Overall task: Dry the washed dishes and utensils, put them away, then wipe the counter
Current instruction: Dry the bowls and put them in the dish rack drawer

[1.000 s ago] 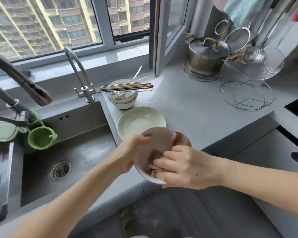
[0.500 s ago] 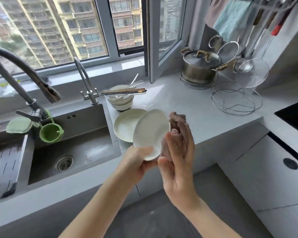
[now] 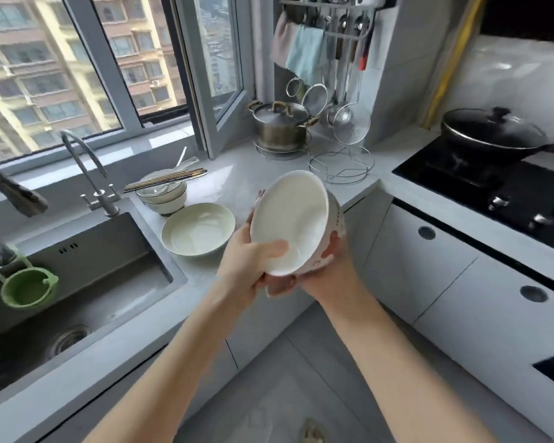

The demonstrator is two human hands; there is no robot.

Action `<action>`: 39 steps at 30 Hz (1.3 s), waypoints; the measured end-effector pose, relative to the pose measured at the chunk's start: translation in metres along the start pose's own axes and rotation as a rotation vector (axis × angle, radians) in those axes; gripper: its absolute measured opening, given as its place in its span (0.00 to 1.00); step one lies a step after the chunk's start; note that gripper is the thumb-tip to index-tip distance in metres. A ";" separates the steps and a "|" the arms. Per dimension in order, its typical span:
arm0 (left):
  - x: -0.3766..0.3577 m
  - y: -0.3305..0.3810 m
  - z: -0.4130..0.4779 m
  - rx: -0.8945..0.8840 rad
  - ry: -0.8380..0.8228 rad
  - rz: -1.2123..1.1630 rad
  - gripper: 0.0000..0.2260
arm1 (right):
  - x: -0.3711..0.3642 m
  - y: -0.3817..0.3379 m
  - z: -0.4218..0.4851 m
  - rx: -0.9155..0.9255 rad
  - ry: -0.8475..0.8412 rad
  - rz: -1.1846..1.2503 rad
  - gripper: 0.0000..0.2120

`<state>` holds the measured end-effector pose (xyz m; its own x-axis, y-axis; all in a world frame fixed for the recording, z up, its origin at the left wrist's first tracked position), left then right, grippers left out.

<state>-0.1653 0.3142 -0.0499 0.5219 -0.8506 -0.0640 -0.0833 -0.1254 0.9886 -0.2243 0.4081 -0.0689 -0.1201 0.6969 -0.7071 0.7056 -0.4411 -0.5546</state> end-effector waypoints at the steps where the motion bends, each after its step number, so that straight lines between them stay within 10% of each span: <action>1: -0.007 0.004 -0.002 -0.095 0.055 0.055 0.15 | 0.008 0.004 -0.011 -0.007 0.003 0.091 0.13; 6: -0.053 0.030 -0.035 -0.543 0.297 0.517 0.12 | 0.077 -0.002 -0.058 -0.025 0.199 0.345 0.16; 11: -0.146 0.031 -0.057 -0.678 0.053 0.744 0.10 | 0.143 -0.066 -0.123 0.217 0.253 0.340 0.22; 15: -0.228 0.009 -0.076 -0.497 -0.204 0.816 0.14 | 0.201 -0.145 -0.189 0.555 0.319 0.136 0.10; 22: -0.432 -0.025 -0.154 -0.450 -0.852 1.047 0.27 | 0.343 -0.233 -0.304 0.554 0.729 -0.473 0.28; 31: -0.563 -0.130 -0.263 0.076 -0.471 0.029 0.28 | 0.491 -0.276 -0.388 0.832 0.945 0.047 0.29; 39: -0.661 -0.139 -0.252 0.071 -1.055 0.550 0.30 | 0.563 -0.334 -0.411 0.394 0.904 -0.408 0.27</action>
<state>-0.2851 1.0226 -0.1103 -0.5517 -0.7948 0.2528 -0.1414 0.3879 0.9108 -0.2404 1.1800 -0.1014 0.3811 0.9224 0.0626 0.4341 -0.1187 -0.8930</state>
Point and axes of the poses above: each hand's wrist, its own z-axis towards the middle knuckle, its own x-axis out of the back of the hand, y = z × x, the point moved 9 cm from there along z, towards the middle knuckle, and after that the axes turned 6 degrees about -x, right-handed, at the moved point
